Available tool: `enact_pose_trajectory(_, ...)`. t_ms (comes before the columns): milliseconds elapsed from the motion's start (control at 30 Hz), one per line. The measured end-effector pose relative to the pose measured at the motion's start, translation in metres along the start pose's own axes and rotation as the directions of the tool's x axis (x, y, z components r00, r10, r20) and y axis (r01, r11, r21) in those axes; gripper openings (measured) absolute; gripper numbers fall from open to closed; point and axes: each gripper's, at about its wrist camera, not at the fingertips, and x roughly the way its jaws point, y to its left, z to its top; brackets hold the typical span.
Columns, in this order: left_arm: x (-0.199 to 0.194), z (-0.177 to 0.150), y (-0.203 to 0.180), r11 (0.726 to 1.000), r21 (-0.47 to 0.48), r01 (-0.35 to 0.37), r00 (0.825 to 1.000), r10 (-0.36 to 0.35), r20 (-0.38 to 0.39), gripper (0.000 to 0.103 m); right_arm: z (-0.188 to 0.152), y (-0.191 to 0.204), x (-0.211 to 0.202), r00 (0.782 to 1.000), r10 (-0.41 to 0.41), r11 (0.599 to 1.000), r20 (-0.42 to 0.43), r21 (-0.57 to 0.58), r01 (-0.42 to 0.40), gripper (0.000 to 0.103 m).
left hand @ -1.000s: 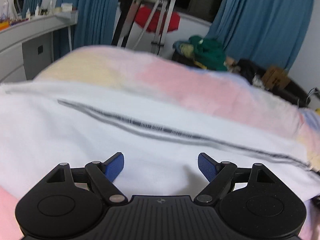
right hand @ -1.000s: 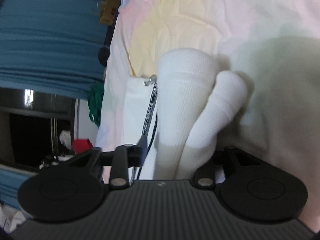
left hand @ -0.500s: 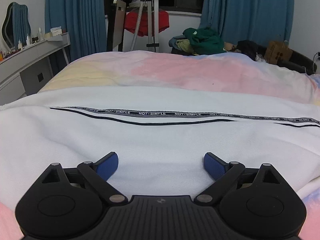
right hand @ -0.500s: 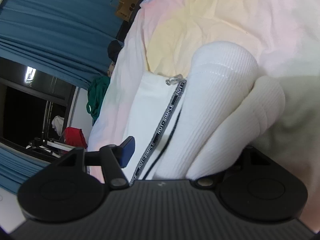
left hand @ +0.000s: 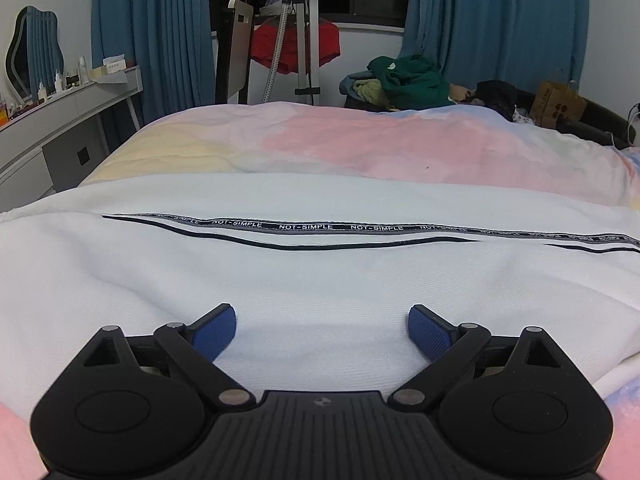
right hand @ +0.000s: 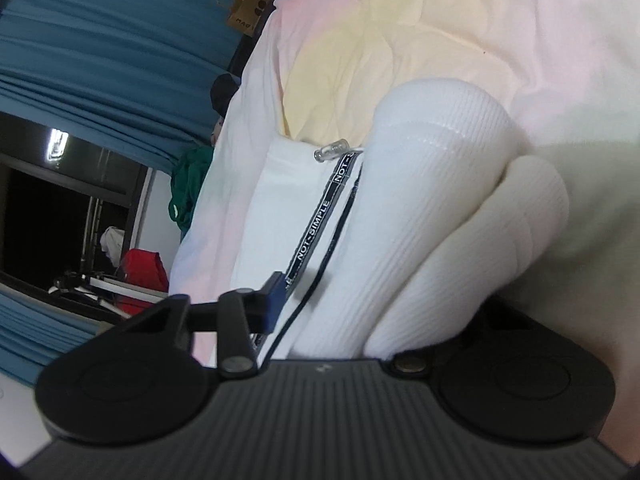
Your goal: Fold clothes
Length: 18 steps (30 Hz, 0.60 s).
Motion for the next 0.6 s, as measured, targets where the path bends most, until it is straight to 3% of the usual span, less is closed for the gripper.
enact_pose_trajectory(33,0.0,0.0,0.0,1.0,0.001,-0.001,1.0,0.001,0.002,0.095,0.0,0.002,-0.004,1.0,-0.023,1.0,0.013,-0.011,0.023,0.016)
enact_pose_trajectory(133,0.0,-0.001,-0.001,1.0,0.011,-0.013,1.0,0.013,0.014,0.095,-0.003,0.008,-0.011,0.998,-0.034,0.999,0.05,-0.027,0.036,0.012)
enact_pose_trajectory(433,-0.005,-0.004,-0.011,0.986,0.109,-0.13,0.988,0.12,0.095,0.095,-0.009,0.027,-0.022,0.991,-0.049,0.989,0.126,-0.134,0.065,0.011)
enact_pose_trajectory(600,0.002,-0.002,-0.003,0.991,0.081,-0.105,0.994,0.102,0.042,0.096,-0.009,0.028,-0.025,0.99,-0.026,0.99,0.139,-0.134,0.045,0.011)
